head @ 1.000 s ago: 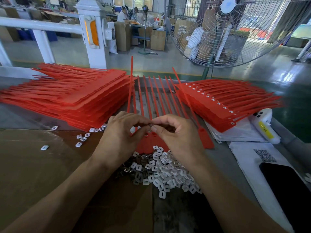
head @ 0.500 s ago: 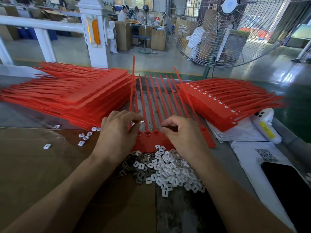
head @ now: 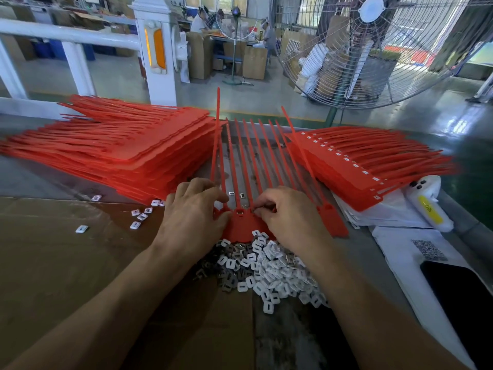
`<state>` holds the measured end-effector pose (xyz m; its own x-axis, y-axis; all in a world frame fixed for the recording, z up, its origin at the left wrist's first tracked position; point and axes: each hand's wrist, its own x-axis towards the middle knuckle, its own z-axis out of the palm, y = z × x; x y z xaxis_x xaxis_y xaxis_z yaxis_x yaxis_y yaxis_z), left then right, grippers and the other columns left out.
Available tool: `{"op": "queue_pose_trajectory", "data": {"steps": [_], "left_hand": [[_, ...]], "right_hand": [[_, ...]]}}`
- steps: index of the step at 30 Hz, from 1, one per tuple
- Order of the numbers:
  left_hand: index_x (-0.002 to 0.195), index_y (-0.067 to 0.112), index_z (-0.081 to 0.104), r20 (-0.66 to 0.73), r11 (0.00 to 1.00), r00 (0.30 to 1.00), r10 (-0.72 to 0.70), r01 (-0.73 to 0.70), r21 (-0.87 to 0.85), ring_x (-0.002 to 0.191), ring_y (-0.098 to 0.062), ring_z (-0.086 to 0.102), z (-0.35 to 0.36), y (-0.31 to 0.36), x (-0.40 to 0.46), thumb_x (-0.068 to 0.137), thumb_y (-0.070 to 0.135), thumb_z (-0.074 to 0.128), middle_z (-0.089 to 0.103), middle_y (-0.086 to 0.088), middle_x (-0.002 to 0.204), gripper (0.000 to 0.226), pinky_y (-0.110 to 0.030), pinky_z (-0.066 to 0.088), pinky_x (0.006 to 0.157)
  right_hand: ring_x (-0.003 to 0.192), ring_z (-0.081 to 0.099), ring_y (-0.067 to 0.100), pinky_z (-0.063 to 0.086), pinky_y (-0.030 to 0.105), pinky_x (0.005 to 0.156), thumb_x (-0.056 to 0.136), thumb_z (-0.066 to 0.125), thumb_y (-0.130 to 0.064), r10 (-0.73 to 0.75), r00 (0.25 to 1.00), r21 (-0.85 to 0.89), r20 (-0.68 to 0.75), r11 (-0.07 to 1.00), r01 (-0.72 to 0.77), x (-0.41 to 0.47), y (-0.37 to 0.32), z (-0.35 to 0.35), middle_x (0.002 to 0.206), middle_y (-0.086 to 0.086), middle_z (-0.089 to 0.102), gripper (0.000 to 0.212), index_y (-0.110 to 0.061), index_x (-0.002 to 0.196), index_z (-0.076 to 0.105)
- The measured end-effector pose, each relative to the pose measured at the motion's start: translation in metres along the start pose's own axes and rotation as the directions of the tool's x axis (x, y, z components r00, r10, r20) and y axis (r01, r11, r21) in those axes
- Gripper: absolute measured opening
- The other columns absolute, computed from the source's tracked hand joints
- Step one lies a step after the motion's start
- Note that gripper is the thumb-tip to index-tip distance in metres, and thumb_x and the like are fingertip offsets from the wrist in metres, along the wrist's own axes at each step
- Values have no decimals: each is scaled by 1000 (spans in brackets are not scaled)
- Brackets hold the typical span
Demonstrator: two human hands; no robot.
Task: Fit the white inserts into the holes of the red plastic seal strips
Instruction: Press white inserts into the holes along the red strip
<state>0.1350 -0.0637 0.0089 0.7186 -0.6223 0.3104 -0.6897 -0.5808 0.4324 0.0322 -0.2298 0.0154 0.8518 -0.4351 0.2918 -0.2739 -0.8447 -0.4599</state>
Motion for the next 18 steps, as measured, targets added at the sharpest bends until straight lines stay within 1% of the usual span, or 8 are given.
{"op": "queue_pose_trajectory", "data": {"steps": [5,7,10,11,14,16,18], "left_hand": [[127,36,63,23,1000,1000,-14,14,-5,138,-15,31,0,1,0,94,45,65,44,10,145,34,-39,23,114],[126,36,63,28,1000,999,-14,15,-6,137,-15,32,0,0,0,94,45,65,45,10,144,34,-40,23,115],[126,37,64,33,1000,999,-20,20,-7,137,-15,33,0,-1,0,94,46,64,47,10,143,33,-41,24,115],[125,37,64,37,1000,999,-23,23,-8,136,-15,34,1,-1,1,94,47,64,47,10,142,33,-41,24,115],[125,36,64,46,999,999,-29,30,-12,135,-16,35,2,-2,2,93,49,64,48,10,141,34,-42,24,114],[125,36,64,46,999,998,-30,31,-12,135,-15,35,2,-2,2,93,49,64,48,11,141,34,-42,24,114],[125,37,64,45,999,999,-29,30,-12,135,-15,34,2,-2,2,93,49,64,48,11,141,34,-42,24,114]], "right_hand": [[101,65,12,54,40,93,96,72,-26,5,1000,-13,28,1000,-5,0,-1,-1,108,-9,72,14,-28,107,79],[104,65,12,54,37,95,97,70,-24,16,999,-1,35,1000,-16,-1,0,-1,112,-8,72,17,-28,111,79],[109,65,10,52,29,96,100,66,-18,9,999,33,31,999,-10,-3,3,-4,117,-7,73,22,-24,117,78],[108,65,10,52,29,96,100,65,-16,-4,999,22,37,1000,3,-4,4,-5,116,-7,72,22,-24,116,78],[105,62,15,52,38,94,101,62,-15,-40,997,-59,70,997,44,-3,2,-5,109,-4,67,23,-25,115,78],[105,61,15,52,40,93,102,60,-16,-50,996,-92,75,994,57,-3,2,-4,108,-5,66,23,-26,115,77],[103,60,14,53,39,92,101,62,-18,-63,996,-81,68,994,68,-4,2,-4,105,-7,65,22,-27,114,77]]}}
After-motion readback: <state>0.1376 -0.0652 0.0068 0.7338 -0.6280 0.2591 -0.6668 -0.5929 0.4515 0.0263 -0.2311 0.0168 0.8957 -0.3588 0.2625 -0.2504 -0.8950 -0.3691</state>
